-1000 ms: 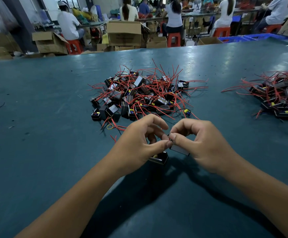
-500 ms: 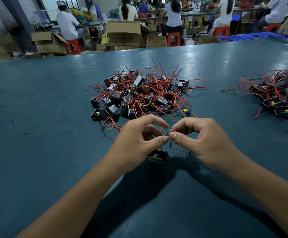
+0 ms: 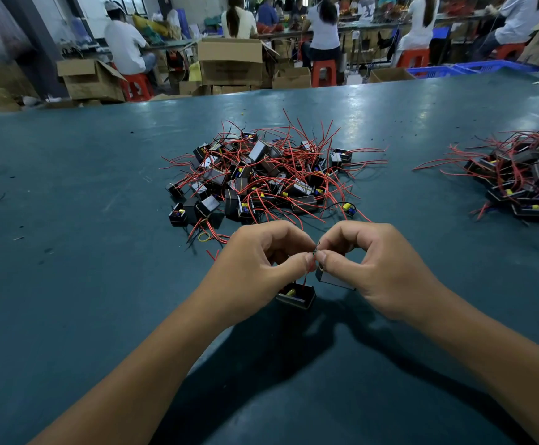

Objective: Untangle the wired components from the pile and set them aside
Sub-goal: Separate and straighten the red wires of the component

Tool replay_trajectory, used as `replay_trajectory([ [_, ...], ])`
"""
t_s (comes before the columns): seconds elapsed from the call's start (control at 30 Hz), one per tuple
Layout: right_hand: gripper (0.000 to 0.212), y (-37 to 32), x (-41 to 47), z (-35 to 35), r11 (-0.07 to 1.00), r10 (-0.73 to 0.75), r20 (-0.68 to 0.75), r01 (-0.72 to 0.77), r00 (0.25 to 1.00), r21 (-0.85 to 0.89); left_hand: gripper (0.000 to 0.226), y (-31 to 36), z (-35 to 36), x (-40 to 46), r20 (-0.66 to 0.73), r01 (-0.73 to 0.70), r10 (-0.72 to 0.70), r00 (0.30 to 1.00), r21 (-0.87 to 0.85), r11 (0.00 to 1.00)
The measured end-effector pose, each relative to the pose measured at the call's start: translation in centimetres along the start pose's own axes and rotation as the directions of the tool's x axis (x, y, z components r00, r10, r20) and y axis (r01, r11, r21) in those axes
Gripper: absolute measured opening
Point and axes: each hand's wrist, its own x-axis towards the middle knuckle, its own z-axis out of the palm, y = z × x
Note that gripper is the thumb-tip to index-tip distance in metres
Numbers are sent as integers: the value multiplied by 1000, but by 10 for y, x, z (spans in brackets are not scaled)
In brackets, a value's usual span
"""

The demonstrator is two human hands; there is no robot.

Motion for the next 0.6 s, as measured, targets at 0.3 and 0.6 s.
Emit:
replay_trajectory([
  [0.3, 9, 0, -1, 1, 1000, -6, 30, 6, 1000, -10, 8, 4, 0, -1, -23, -29, 30, 999, 44, 999],
  [0.6, 8, -3, -4, 4, 993, -54, -13, 53, 998, -105, 14, 12, 1, -3, -17, -77, 90, 996, 378, 923],
])
